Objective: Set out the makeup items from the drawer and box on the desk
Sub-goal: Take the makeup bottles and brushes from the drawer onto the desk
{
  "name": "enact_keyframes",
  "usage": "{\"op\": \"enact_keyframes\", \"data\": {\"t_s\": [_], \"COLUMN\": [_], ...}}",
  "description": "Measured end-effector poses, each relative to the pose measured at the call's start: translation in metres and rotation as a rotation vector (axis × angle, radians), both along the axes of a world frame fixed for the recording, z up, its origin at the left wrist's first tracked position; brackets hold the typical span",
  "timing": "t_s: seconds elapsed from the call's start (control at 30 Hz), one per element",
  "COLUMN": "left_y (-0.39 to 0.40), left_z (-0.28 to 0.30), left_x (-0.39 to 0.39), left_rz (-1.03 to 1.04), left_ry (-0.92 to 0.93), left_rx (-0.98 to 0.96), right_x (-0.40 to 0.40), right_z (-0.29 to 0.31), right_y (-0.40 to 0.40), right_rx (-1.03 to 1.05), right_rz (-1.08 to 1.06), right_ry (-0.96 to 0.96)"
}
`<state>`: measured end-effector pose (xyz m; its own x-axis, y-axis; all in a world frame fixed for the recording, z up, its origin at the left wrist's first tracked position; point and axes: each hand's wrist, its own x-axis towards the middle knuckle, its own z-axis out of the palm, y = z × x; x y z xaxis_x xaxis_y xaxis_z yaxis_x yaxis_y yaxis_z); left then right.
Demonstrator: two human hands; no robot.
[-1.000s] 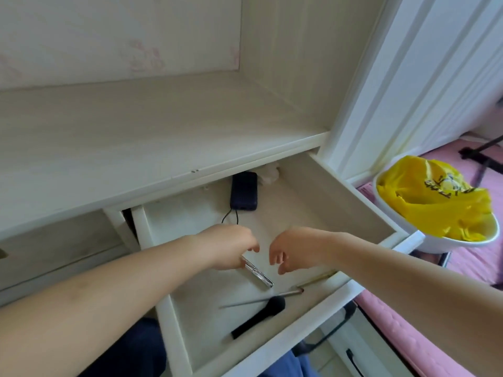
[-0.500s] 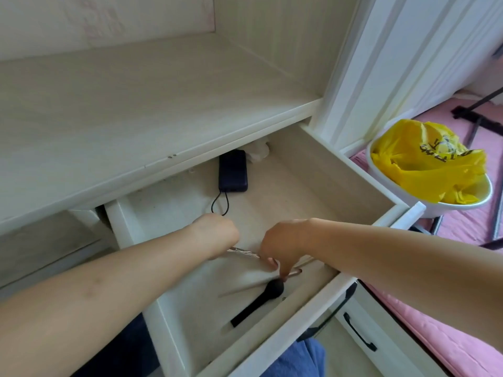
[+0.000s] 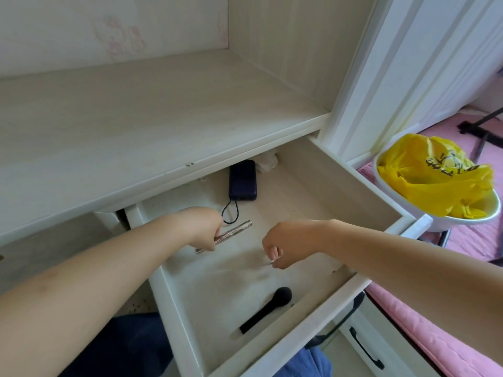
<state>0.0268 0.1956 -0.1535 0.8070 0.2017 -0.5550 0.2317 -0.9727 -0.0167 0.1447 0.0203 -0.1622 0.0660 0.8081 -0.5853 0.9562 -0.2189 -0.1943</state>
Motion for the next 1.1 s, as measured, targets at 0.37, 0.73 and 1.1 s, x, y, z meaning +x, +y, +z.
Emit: {"op": "enact_keyframes", "data": {"t_s": [0.37, 0.73, 1.1], "left_y": [0.02, 0.097, 0.219], "left_z": [0.082, 0.132, 0.115], "left_x": [-0.056, -0.161, -0.245], "left_rz": [0.54, 0.89, 1.181], "left_ry": [-0.408, -0.868, -1.311], "left_rx": [-0.883, -1.087, -0.829], "right_x": [0.009, -0.064, -0.164], "right_z": [0.079, 0.14, 0.145], "right_y": [0.004, 0.129, 0.298], "right_rx": [0.696, 0.882, 0.767], "right_rz": [-0.726, -0.83, -0.735], "right_ry": [0.711, 1.209, 1.131]}}
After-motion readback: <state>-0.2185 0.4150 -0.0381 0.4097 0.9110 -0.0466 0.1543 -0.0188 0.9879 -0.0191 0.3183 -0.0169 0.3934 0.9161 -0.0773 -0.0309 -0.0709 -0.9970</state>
